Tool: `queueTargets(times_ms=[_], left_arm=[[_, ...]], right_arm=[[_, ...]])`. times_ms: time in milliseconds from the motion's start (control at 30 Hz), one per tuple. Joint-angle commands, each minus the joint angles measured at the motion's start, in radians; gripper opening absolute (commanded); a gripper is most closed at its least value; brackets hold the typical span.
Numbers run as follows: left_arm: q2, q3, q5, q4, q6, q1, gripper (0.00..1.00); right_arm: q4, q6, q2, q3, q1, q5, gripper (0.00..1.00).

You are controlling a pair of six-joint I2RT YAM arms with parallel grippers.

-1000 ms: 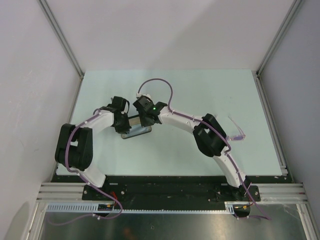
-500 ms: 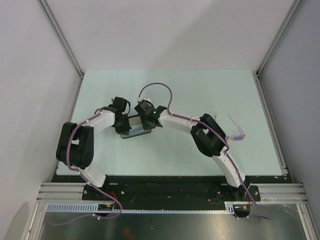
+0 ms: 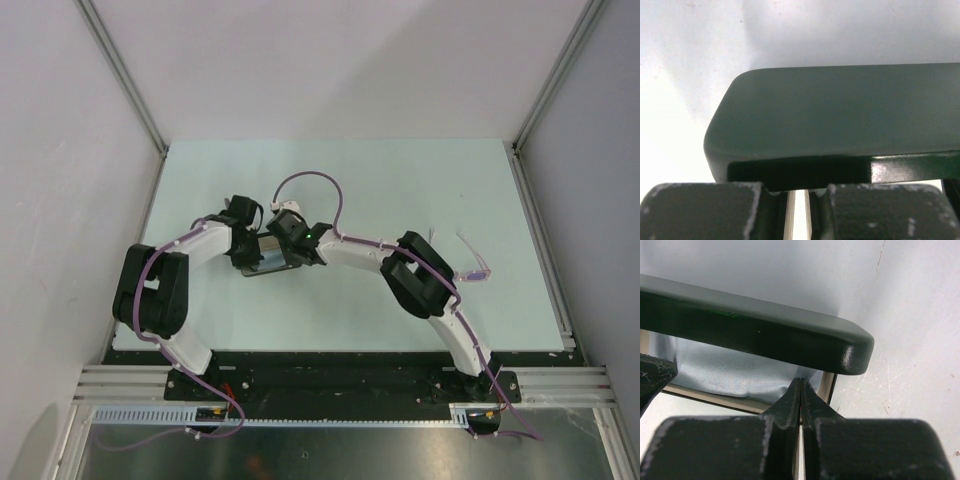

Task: Organize the sunglasses
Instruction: Smooth out the folded cleaning cloth near the sunglasses case.

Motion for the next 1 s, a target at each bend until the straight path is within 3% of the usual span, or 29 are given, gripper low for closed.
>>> queueTargets(times_ms=[0,967], left_arm=[[-0.013,-0.005,-0.035,-0.003,-0.025,-0.008,0.13],[-0.082,-0.015,-0.087,-0.003,-0.051,-0.023,0.19]], right_arm=[[0.048,-0.029,-0.081,-0.012,0.005,-0.009,0.0],[0.016,-0.043,-0.063,-0.005,0.019,-0.055,0.0]])
